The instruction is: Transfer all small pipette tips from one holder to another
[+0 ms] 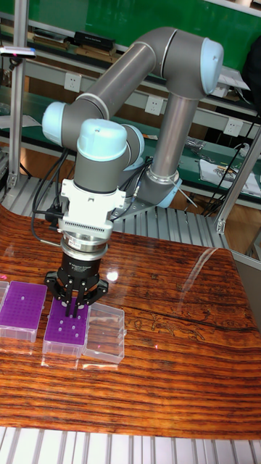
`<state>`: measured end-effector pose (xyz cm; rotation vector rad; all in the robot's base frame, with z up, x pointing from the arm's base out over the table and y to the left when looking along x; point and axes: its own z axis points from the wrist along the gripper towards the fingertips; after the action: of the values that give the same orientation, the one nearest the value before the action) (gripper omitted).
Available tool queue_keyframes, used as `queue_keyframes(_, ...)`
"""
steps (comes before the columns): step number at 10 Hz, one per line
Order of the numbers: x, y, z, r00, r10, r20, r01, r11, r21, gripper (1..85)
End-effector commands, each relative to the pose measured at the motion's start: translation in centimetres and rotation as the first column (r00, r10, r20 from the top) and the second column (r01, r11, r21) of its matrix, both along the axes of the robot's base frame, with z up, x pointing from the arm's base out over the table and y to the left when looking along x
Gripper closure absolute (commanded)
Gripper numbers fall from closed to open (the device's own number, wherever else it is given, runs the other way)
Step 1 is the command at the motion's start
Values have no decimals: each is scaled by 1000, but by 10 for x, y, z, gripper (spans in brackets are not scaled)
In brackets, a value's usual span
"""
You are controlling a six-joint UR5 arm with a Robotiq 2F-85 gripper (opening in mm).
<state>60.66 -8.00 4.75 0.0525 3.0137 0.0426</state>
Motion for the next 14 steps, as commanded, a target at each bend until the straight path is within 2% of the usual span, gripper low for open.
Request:
queue_keyframes(1,0,1,0,1000,-8,4,8,1000,10,667)
queue_keyframes(14,-3,-2,-3,1000,-16,7,16,1000,8,690)
